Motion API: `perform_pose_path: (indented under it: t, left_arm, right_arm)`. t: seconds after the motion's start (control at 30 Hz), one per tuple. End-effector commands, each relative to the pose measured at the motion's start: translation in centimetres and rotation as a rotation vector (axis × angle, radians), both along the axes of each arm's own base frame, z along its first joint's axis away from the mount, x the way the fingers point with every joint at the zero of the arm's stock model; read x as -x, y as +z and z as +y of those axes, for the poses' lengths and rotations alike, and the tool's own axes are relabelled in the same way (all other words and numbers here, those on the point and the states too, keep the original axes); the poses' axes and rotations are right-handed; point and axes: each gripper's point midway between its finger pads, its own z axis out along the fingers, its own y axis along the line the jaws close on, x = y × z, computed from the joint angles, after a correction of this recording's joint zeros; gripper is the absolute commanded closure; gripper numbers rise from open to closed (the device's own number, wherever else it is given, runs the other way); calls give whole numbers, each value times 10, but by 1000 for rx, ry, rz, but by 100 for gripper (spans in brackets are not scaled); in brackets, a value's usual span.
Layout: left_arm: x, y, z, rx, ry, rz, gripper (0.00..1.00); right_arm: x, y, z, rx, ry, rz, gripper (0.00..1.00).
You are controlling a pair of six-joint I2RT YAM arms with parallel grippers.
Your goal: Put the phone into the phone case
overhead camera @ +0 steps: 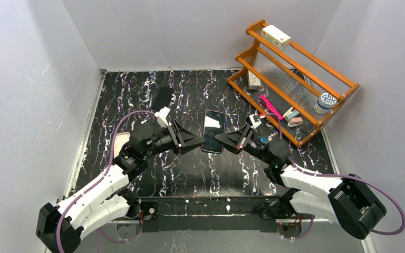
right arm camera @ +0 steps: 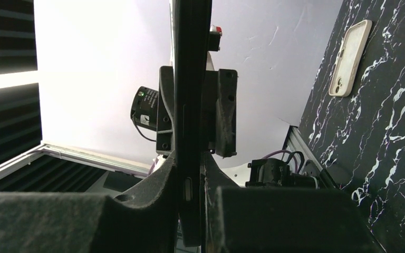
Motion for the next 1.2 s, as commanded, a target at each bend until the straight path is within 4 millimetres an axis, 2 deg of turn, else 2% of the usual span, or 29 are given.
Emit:
perform_pose_path:
  t: [0.0,0.1,0.27,0.43,0.53,0.7,0.8,0.9,1.0,1.17]
  left_arm:
    - [7,4,-4,43,-47,-3,62]
    - [7,1,-5,39,-50,-7,74]
    - [9,-16,-8,-42,-91,20,100]
    - [4,-40,6,-261,-58,42,100]
    - [5,-34,8,-274,-55,34,99]
    - [4,-22,9,-234,-41,-7,59]
    - [1,-13,8,-206,-23,-29,48]
    - [-2,6,8,-169,2,-63,34]
    - [-7,15,15,-195,42,-108,27]
    - [-11,10,15,-222,46,-112,24]
  right_arm:
    - [-1,36,-9,-111,-48,-99,86]
    - [-2,33,-9,-101,-53,-98,86]
    - [-4,18,-9,-66,-67,-90,86]
    - [-7,3,-9,-15,-83,-66,86]
    - [-8,2,-9,-14,-93,-59,86]
    - [-5,3,-4,-5,-58,-72,86]
    - [6,-3,3,26,24,-103,86]
    - [22,-12,1,33,81,-136,86]
    - [40,-21,-3,59,138,-176,86]
    - [63,-26,-11,78,194,-238,86]
